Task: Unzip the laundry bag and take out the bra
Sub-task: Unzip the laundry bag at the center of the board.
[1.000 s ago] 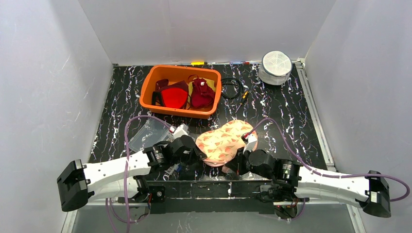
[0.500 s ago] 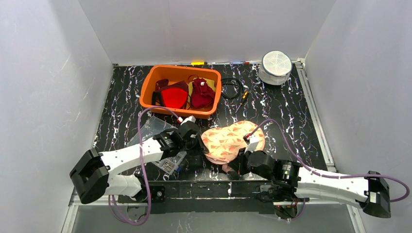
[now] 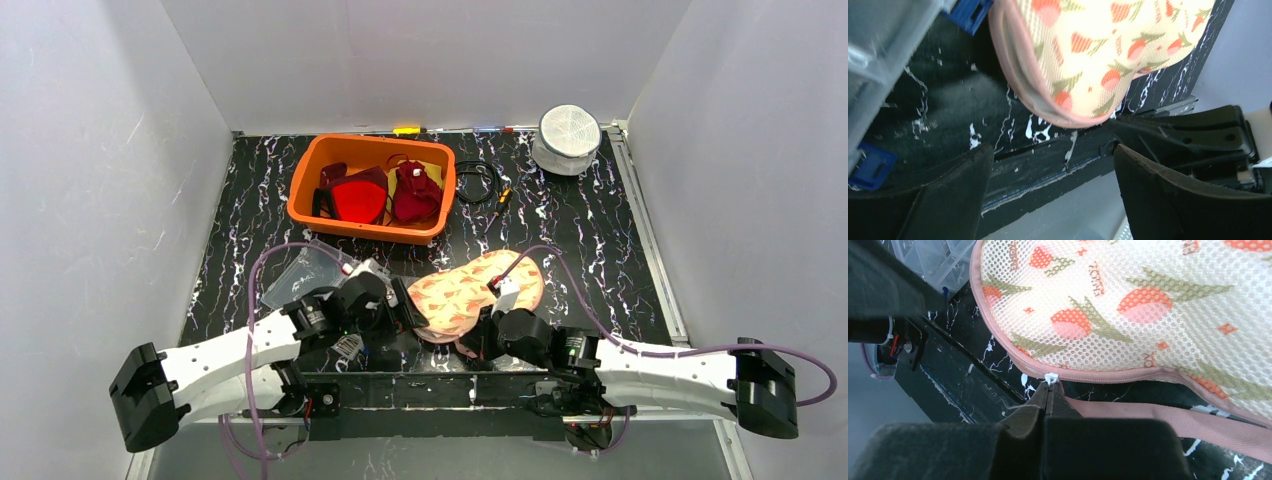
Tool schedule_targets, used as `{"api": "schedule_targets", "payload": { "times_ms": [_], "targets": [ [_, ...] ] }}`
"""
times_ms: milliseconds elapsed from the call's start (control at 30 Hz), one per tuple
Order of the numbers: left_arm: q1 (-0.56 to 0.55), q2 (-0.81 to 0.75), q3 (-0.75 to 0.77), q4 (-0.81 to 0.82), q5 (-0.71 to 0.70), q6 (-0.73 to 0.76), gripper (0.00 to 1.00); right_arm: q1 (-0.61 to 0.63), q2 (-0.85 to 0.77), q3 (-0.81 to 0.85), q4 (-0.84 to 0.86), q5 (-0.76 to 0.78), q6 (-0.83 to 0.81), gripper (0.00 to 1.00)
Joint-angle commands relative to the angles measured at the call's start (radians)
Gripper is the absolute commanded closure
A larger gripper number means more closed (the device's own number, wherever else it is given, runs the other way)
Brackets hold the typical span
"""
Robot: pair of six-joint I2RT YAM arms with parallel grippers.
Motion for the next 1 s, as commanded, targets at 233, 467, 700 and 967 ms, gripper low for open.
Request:
{"api": "schedule_targets", "payload": {
  "times_ms": [233,467,700,967],
  "targets": [
    [-0.155,0.12,0.019,0.082,-0.078,-0.223,0.1,0.002,0.116,0.069,0.2,-0.056,-0.047,0.99],
    [-0.155,0.224,0.052,0.087,-0.129,-0.259,0.16,0.003,0.09,0.057,0.222,-0.102,-0.059,0.99],
    [-0.154,0.226,0.086,0.004,-0.217,-0.256,0.25,0.004,0.041,0.028,0.198,-0.108,-0.055,0.99],
    [-0.151,0.237,0.092,-0.008,-0.25,-0.256,0.53,0.004,0.028,0.024,0.181,-0.11,-0.053,0.99]
  ]
}}
